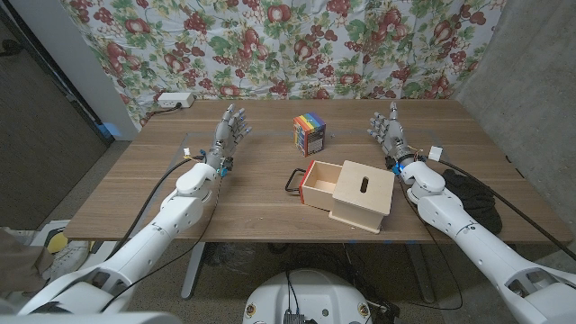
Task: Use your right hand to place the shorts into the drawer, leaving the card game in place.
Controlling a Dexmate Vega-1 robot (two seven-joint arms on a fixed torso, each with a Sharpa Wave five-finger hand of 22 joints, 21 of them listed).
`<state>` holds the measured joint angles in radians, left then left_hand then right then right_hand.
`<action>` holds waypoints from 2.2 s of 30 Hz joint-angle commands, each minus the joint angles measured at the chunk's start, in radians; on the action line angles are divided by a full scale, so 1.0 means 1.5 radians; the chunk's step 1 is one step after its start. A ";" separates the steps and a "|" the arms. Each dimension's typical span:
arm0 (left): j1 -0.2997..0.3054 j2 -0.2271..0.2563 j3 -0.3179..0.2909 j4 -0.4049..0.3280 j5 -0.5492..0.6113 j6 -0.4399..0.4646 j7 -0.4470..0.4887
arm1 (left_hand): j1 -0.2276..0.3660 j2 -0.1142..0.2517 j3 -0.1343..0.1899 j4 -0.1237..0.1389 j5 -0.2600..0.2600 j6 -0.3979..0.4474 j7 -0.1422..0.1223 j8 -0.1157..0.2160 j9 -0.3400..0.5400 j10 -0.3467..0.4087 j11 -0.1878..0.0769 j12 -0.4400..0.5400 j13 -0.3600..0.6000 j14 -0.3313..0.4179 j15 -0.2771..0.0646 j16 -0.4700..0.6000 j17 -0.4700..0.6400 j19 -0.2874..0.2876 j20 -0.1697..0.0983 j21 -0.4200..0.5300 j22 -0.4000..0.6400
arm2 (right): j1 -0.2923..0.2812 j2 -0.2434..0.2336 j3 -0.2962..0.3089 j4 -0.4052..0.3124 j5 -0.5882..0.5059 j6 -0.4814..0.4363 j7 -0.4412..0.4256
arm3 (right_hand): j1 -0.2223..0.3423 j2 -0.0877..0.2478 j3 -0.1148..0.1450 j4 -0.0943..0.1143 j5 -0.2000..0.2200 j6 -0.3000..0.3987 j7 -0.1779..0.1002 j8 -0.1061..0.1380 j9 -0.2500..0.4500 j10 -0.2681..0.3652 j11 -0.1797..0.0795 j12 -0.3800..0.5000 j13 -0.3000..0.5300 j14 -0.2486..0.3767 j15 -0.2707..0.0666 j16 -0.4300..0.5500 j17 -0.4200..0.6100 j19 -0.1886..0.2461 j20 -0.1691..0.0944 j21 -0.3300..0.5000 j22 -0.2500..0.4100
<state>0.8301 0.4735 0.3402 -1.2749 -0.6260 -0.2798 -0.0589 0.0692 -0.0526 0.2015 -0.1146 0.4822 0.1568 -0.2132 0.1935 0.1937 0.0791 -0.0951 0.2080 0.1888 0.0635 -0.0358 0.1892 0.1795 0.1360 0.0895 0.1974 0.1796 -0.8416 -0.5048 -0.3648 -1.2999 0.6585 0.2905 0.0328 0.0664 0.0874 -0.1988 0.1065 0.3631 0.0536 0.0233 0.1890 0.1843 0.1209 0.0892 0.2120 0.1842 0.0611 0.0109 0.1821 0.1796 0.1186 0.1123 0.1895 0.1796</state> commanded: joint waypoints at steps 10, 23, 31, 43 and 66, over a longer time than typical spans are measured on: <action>0.019 -0.072 -0.097 -0.004 0.091 0.047 -0.061 | 0.006 0.000 0.005 0.000 0.003 0.003 -0.004 0.005 0.002 0.003 -0.007 0.004 0.002 0.004 -0.015 0.003 0.003 0.006 0.000 0.002 0.002 | -0.003 0.006 0.009 0.001 0.009 0.004 0.013 | 0.000 0.005 -0.003 0.000 0.004 0.007 -0.002 0.004 0.003 0.007 0.001 0.004 0.003 0.006 0.001 0.004 0.003 0.005 0.000 0.004 0.001; 0.030 -0.087 -0.125 -0.010 0.112 0.052 -0.074 | 0.006 0.000 0.004 0.000 0.002 0.005 -0.005 0.005 0.002 0.002 -0.005 0.003 0.002 0.004 -0.014 0.002 0.003 0.006 -0.001 0.002 0.002 | -0.014 0.002 0.011 -0.017 0.005 0.006 0.005 | 0.000 0.005 -0.002 0.000 0.004 0.008 0.000 0.004 0.003 0.006 0.000 0.004 0.003 0.006 0.001 0.003 0.003 0.004 0.000 0.004 0.001; 0.027 -0.087 -0.127 -0.009 0.120 0.056 -0.092 | 0.007 0.001 0.004 -0.001 0.002 0.006 -0.005 0.006 0.002 0.007 -0.007 0.004 0.002 0.013 -0.015 0.006 0.003 0.005 -0.001 0.002 0.002 | -0.006 0.001 0.009 -0.010 -0.001 0.008 0.011 | 0.000 0.005 -0.002 0.000 0.004 0.011 0.001 0.005 0.003 0.007 0.002 0.004 0.003 0.004 0.002 0.003 0.003 0.002 0.001 0.003 0.001; 0.021 -0.091 -0.135 -0.002 0.124 0.047 -0.105 | 0.009 0.002 0.004 -0.002 0.000 0.008 -0.005 0.006 0.002 0.026 -0.006 0.007 0.003 0.015 -0.024 0.003 0.003 0.006 -0.002 0.002 0.002 | 0.003 0.002 0.000 0.000 -0.019 0.019 0.016 | 0.002 0.005 -0.001 -0.001 0.005 0.019 -0.001 0.007 0.003 0.008 0.001 0.004 0.003 -0.005 0.003 0.000 0.003 -0.006 -0.001 0.001 0.001; 0.009 -0.098 -0.127 0.042 0.134 -0.002 -0.130 | 0.010 0.003 0.003 -0.003 -0.002 0.010 -0.005 0.006 0.001 0.010 -0.004 -0.001 0.002 -0.007 -0.020 -0.004 0.002 -0.001 -0.006 0.000 0.002 | -0.008 -0.038 -0.006 -0.036 -0.070 0.010 -0.004 | 0.007 0.004 0.001 -0.004 0.006 0.027 0.000 0.008 0.003 0.003 0.001 0.002 0.003 -0.026 0.004 -0.004 0.002 -0.028 -0.006 -0.004 0.001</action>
<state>0.8507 0.3319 0.1419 -1.2399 -0.4305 -0.2586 -0.2396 0.0745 -0.0474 0.2013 -0.1145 0.4822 0.1623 -0.2182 0.2013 0.1935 0.0984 -0.1002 0.2090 0.1885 0.0556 -0.0323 0.1872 0.1791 0.1357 0.0893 0.1973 0.1792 -0.8482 -0.5348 -0.3683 -1.3339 0.5873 0.3201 0.0396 0.0665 0.0874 -0.1958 0.1034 0.3630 0.0857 0.0232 0.1927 0.1838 0.1208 0.0891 0.2119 0.1837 0.0279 0.0140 0.1772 0.1792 0.0873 0.1000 0.1847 0.1792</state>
